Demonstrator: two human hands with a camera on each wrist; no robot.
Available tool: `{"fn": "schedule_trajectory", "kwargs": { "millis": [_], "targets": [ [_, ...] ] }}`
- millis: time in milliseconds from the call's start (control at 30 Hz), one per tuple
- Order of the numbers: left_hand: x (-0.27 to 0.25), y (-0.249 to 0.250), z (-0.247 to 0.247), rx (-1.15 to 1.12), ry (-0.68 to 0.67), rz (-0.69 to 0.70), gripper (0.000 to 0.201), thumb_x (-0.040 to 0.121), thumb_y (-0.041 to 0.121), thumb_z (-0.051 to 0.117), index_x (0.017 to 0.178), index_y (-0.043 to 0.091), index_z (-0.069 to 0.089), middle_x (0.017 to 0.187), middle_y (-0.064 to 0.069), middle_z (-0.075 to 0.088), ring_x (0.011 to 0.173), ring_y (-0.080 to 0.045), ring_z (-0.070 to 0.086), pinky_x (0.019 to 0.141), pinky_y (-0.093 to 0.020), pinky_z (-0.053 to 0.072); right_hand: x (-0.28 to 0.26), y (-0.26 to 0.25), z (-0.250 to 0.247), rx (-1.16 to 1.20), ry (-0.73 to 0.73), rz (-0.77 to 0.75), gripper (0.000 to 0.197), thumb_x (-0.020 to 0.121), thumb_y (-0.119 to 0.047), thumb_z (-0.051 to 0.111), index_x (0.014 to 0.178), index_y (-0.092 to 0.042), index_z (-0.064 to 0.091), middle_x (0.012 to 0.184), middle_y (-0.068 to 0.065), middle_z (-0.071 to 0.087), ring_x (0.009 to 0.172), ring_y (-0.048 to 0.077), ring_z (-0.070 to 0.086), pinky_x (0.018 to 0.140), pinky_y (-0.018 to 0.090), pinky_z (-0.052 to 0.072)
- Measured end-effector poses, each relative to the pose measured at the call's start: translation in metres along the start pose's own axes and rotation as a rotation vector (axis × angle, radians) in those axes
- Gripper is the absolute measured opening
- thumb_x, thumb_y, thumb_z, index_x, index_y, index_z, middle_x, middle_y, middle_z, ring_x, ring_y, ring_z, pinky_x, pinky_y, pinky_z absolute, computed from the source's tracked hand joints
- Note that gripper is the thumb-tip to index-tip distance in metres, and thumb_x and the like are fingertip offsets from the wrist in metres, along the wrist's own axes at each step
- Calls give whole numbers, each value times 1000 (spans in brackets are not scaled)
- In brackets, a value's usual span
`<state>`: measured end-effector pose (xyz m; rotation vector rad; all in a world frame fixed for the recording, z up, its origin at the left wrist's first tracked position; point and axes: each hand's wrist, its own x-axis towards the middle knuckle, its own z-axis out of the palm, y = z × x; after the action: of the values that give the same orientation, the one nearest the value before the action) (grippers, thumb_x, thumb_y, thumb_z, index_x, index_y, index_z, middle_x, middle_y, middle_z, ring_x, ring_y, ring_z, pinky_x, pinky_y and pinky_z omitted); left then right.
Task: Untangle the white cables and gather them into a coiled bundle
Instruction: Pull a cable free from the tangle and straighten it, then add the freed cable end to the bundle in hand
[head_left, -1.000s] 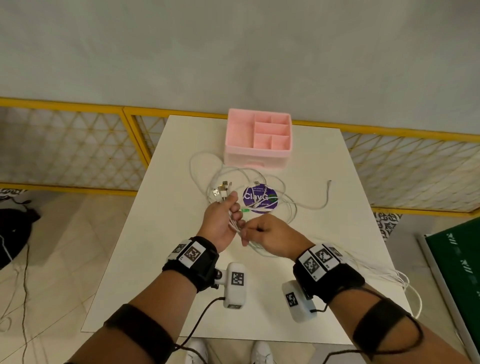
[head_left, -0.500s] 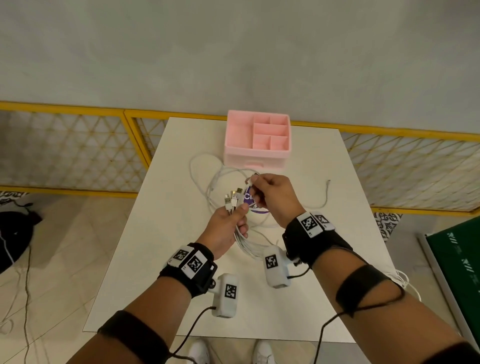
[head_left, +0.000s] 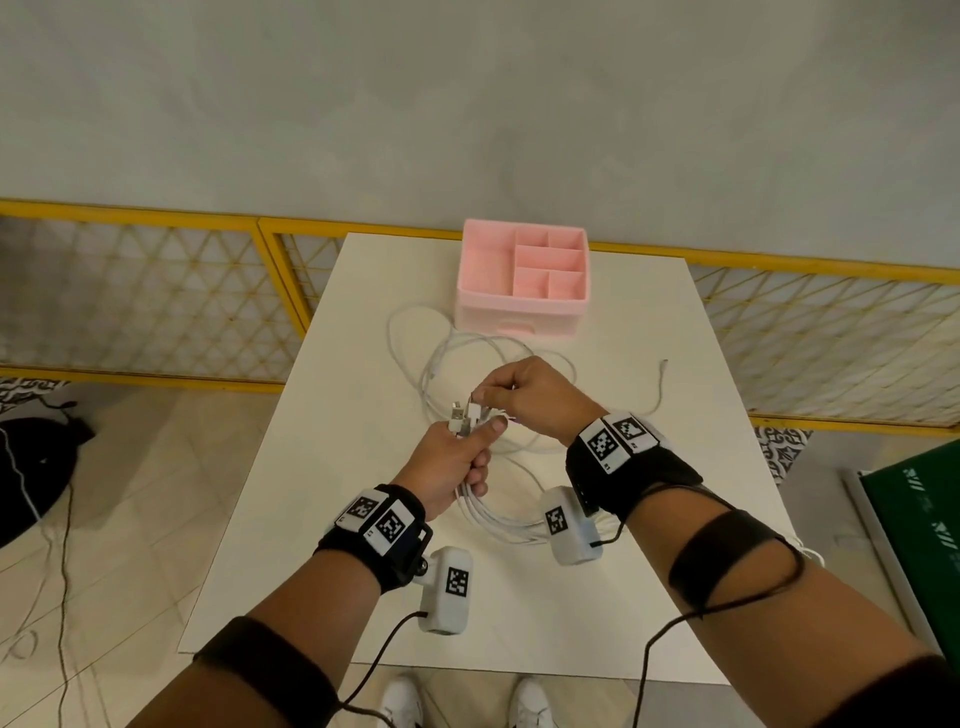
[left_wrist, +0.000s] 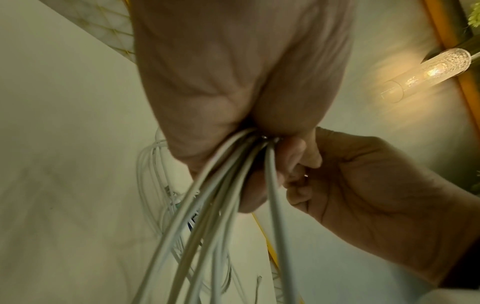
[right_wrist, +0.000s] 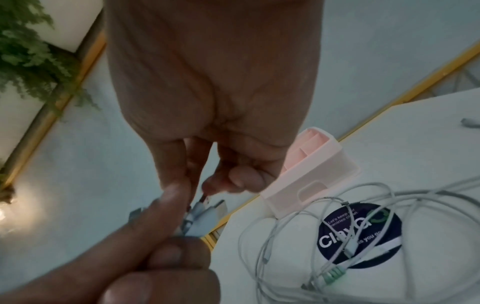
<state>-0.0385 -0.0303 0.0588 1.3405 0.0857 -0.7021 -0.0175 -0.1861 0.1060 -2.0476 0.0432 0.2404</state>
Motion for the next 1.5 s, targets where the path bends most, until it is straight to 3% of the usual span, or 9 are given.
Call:
{"fn": "schedule_trajectory", "kwargs": {
  "millis": [100, 333, 467, 633, 733, 933, 1067, 1233, 1500],
  "targets": [
    [1, 1, 2, 36, 16, -10, 28, 93, 27, 71, 73, 15, 55, 53, 0, 39, 43, -13, 35, 45, -26, 40, -2, -1, 4, 0, 44, -46, 22, 96, -31, 63, 112, -18, 71, 97, -6, 66, 81, 1, 62, 77, 23, 48],
    [2, 5, 7, 107, -24, 3, 23, 97, -4, 49, 79, 10, 53, 51, 5, 41, 48, -11, 33, 46, -26, 38, -2, -9, 14, -160, -72, -92, 15, 92, -18, 68, 100, -9, 76, 87, 5, 76, 78, 17, 72, 71, 24, 57],
    [3, 2, 5, 73, -35, 13, 14, 97, 2, 54, 85, 9, 54, 60, 0, 38, 49, -11, 34, 47, -26, 37, 1, -3, 11, -159, -18, -81, 11, 89, -15, 70, 91, -8, 78, 79, 3, 75, 62, 9, 67, 57, 14, 52],
    [6, -2, 1, -37, 65, 14, 20, 101, 23, 59, 84, 16, 50, 57, 5, 33, 47, -10, 30, 43, -23, 28, 1, 17, 12, 11, 76, -58, 21, 98, -22, 61, 112, -13, 73, 98, -8, 73, 88, 3, 67, 77, 11, 50],
    [11, 3, -6, -231, 207, 31, 27, 101, 28, 59, 78, 20, 47, 54, 6, 31, 42, -8, 26, 40, -21, 22, -3, 43, 12, 49, 133, 34, 24, 101, -25, 54, 117, -15, 69, 97, -7, 69, 93, 10, 65, 81, 22, 45],
    [15, 9, -15, -311, 270, 64, 35, 102, 32, 55, 71, 23, 43, 56, 5, 26, 42, -8, 20, 39, -18, 16, -22, 108, 13, -500, -63, 473, 47, 92, -40, 64, 124, -6, 60, 126, 12, 62, 117, 30, 60, 91, 32, 46],
    [15, 0, -11, -240, 240, 61, 37, 101, 31, 58, 72, 23, 38, 57, 4, 25, 43, -9, 19, 39, -18, 17, -29, 116, 20, -6, -106, 589, 7, 88, -11, 66, 87, -4, 65, 88, 15, 75, 76, 26, 69, 71, 38, 54],
    [18, -15, -2, -155, 244, 65, 17, 95, 15, 68, 84, 14, 55, 54, 8, 31, 43, -8, 24, 40, -20, 21, -25, 69, 17, 692, 159, 462, 19, 91, 8, 49, 105, 5, 61, 64, 13, 55, 52, 21, 48, 59, 34, 46],
    [33, -3, -9, -556, 216, -51, 28, 96, 38, 64, 94, 11, 57, 77, -2, 65, 40, -6, 32, 37, -17, 32, -44, 23, 6, 682, -77, 84, 25, 96, 9, 48, 108, -2, 68, 74, 14, 62, 56, 20, 52, 57, 29, 43]
  ]
}}
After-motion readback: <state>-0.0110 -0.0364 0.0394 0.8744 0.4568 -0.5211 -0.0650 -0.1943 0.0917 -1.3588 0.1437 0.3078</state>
